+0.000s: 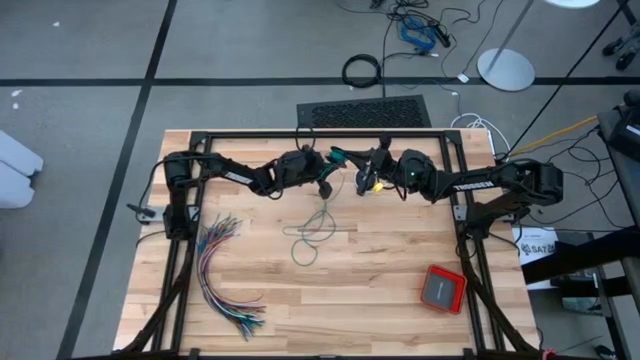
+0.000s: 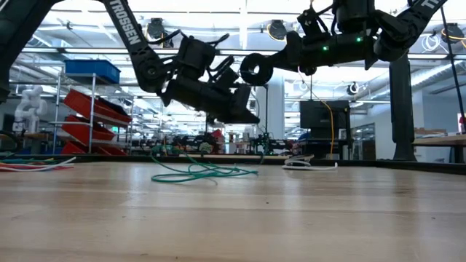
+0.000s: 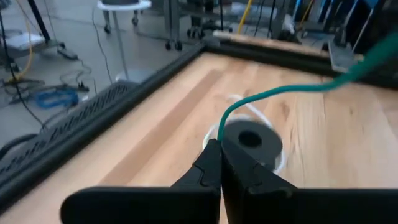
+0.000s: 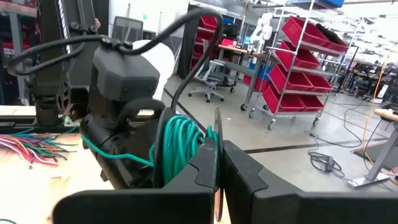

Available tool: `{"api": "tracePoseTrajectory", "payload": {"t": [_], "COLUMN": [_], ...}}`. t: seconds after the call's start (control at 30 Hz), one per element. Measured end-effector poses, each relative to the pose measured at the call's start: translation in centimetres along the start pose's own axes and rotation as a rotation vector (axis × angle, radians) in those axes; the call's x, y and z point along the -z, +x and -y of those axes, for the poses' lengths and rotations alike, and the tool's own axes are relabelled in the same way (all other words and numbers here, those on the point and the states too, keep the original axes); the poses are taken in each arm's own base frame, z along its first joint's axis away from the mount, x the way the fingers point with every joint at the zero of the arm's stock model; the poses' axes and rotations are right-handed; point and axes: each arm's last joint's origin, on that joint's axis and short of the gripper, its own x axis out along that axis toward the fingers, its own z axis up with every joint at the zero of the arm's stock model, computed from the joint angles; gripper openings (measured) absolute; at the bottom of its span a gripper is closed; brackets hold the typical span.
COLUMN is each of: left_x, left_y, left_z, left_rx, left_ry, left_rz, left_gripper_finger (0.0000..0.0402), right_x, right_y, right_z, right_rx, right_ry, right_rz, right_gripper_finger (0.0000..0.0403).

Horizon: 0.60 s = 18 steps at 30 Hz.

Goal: Coil cords
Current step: Coil the green wire onto the spool

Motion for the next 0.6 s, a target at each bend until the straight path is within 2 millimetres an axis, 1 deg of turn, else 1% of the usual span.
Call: {"api": "tracePoseTrajectory", "payload": {"t": [0.1,0.3,0.47,0.6], "left_x": [0.6,0.5,-0.7,-1.4], "left_y": [-0.3,-0.3,0.2,1.5], "left_z": [-0.5,-2.2,-2.8,-2.7], "left_rx": [-0.014,-0.070,-0.080,-0.060], "left_ry": [-0.002,-0.039,-0.044,-0.040], "left_rz": [-0.023,-0.008,0.022,-0.001], "left_gripper_finger": [0.0000,0.0000,0.0000,0.0000], "right_x": [0.0,-0.1,-0.3,-0.6], "right_y": [0.0,0.0,0.0,0.0], "right_z": [0.0,0.0,0.1,0.1], "right_rx": [0.000,0.002,0.006,0.010], "right_ry": [0.000,0.002,0.005,0.017], "right_rz": [-0.001,0.012,0.035,0.062], "right_gripper_finger": [0.0005,0.0005,0.0005,0.0005]}}
